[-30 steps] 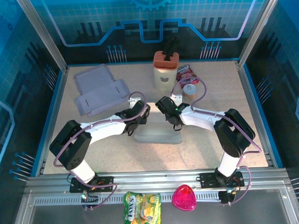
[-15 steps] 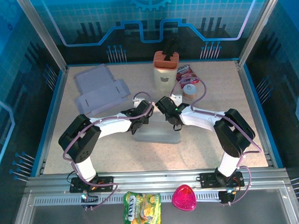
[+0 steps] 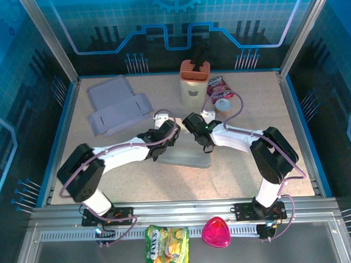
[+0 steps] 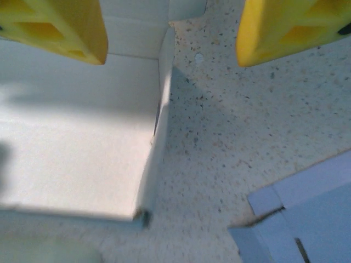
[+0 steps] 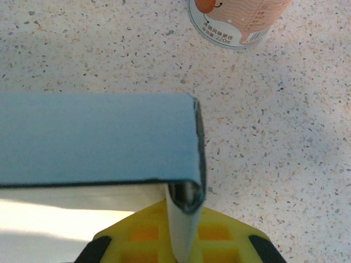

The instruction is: Fold the paper box

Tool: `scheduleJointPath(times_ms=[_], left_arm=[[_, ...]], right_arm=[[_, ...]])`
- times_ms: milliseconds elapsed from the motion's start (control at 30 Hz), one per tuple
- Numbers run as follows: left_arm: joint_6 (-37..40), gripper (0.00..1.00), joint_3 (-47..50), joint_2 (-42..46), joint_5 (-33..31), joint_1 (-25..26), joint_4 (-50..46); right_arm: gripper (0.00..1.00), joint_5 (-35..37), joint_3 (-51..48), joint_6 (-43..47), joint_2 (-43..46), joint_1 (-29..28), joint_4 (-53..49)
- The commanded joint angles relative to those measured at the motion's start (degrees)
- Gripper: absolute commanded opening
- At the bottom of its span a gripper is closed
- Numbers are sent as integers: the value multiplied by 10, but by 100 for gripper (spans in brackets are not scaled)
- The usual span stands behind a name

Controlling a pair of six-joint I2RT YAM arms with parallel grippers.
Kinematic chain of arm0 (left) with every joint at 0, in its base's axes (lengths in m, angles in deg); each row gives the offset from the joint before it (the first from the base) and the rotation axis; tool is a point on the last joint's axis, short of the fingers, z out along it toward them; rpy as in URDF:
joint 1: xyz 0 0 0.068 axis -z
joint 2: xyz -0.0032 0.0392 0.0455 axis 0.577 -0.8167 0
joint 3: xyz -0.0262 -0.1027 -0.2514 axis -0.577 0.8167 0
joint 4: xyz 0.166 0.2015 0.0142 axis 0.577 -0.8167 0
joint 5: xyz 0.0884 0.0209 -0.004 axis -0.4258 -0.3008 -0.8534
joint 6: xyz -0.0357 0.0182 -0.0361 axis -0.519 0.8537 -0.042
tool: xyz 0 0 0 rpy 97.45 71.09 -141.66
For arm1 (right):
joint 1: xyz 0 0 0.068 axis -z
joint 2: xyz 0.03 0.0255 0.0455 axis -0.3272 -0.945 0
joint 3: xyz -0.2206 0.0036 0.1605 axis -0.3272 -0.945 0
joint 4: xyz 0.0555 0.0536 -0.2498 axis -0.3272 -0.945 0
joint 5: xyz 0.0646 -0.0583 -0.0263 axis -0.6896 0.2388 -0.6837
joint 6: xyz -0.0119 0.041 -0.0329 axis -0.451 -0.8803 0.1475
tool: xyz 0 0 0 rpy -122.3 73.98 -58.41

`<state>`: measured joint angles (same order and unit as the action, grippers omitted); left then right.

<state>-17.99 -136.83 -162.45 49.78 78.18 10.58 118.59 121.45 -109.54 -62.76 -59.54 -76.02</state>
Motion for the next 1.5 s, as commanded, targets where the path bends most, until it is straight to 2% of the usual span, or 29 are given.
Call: scheduleJointPath(times_ms=[0,167,333,433,667,833,1000,1267,1300,1400,1467], left_arm=[[-23,66,8,73,24,3,-27],[-59,65,16,168,36,2,-85],[-101,63,16,254,53,3,-175],[-128,62,15,286,66,2,-231],[-157,57,22,319,114,11,-309],[-180,53,68,339,142,29,-297],[-201,52,100,333,143,64,-262],[-208,51,143,274,167,108,-136],[-208,51,148,269,170,113,-120],[-208,51,164,258,178,120,-65],[-204,52,165,248,178,122,-43]], right_arm=[[0,-11,3,-31,-26,8,-61],[0,-54,16,-68,-35,21,-96],[0,-83,82,-164,-81,40,-233],[0,-124,108,-215,-113,57,-296],[0,-211,47,-302,-57,80,-284],[0,-288,10,-354,-33,104,-274],[0,-337,-32,-429,-3,105,-267],[0,-431,-93,-520,22,105,-223],[4,-436,-101,-529,28,103,-214],[31,-439,-122,-545,53,94,-186],[40,-436,-124,-546,71,89,-182]])
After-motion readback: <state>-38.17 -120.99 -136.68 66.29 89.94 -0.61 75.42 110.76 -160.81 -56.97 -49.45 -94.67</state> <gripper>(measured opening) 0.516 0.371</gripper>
